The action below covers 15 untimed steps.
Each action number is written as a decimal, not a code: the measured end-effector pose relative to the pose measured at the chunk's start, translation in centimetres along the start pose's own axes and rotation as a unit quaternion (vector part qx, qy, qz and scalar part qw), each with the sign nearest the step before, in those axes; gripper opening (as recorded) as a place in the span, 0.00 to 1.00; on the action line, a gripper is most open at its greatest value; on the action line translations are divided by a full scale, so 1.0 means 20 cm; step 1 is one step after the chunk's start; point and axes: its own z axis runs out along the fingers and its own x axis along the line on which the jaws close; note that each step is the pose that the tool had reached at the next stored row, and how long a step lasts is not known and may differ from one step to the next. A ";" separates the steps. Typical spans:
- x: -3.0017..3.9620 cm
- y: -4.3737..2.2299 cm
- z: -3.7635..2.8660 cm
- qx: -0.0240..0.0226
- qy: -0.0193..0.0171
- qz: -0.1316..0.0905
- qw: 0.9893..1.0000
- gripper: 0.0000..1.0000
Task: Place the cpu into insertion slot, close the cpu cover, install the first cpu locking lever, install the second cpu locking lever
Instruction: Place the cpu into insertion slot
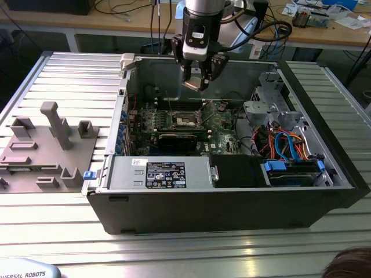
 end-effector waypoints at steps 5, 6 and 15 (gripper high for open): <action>0.000 0.000 0.000 0.000 0.000 0.004 1.000 0.55; 0.000 0.000 0.000 0.000 0.000 0.005 1.000 0.55; 0.000 0.000 0.001 0.000 -0.001 0.012 1.000 0.55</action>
